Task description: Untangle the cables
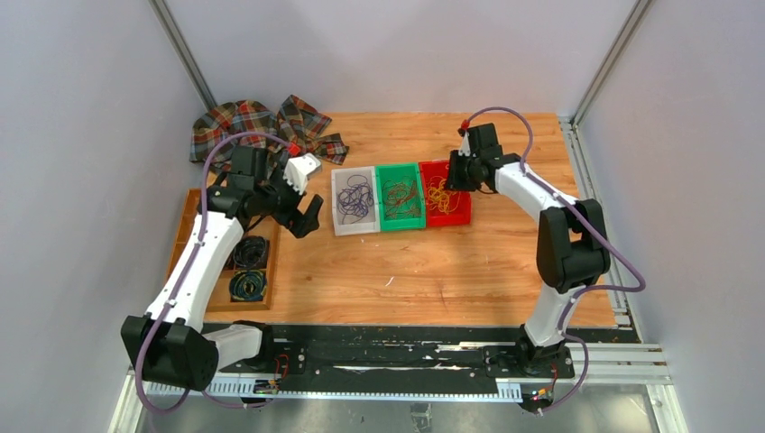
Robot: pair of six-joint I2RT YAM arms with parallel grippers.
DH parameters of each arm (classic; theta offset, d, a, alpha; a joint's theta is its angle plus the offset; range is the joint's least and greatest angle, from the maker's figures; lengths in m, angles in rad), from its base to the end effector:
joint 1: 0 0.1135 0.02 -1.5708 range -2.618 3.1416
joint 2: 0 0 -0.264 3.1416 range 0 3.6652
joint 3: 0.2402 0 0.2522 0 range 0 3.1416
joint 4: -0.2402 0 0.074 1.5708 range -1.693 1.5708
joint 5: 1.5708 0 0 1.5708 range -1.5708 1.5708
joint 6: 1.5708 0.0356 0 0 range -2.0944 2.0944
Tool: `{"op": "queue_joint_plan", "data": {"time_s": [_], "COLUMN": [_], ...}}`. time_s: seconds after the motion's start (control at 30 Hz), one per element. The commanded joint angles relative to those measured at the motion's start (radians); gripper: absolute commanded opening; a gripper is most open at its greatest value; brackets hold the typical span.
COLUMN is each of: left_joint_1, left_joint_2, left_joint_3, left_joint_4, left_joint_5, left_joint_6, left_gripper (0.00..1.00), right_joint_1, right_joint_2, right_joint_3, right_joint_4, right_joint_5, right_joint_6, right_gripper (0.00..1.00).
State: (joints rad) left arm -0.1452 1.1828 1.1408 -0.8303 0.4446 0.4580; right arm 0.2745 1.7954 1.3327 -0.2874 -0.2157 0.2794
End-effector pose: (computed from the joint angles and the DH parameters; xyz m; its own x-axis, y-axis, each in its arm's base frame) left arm 0.2309 -0.0492 0.3263 -0.5009 0.4767 -0.7224 0.6977 0.7163 -0.0111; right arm 0.3872 0.1169 0.2411 -0.7453 0.0700 -0.6630 -0.2184 0.9140 0.3420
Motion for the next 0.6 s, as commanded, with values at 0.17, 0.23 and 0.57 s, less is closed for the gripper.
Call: {"op": "queue_joint_plan", "data": {"time_s": [0.17,0.23,0.57], "left_joint_1": [0.044,0.066,0.162], "left_joint_2": [-0.012,-0.006,-0.007], "left_joint_3": [-0.061,-0.061,-0.245], "left_joint_4": [0.114,0.135,0.456], "left_joint_5": [-0.057,-0.05,-0.08], "left_joint_6": [-0.006,-0.022,-0.137], "left_gripper": [0.98,0.98,0.98], "right_joint_1": [0.013,0.014,0.001], "right_joint_2": [-0.112,-0.173,-0.554], "right_joint_3": [0.079,0.069,-0.208], "right_joint_4": [-0.107,-0.107,-0.057], "right_joint_5": [0.069,0.07,0.432], "right_joint_6": [-0.039,-0.04,-0.035], "right_gripper": [0.72,0.73,0.77]}}
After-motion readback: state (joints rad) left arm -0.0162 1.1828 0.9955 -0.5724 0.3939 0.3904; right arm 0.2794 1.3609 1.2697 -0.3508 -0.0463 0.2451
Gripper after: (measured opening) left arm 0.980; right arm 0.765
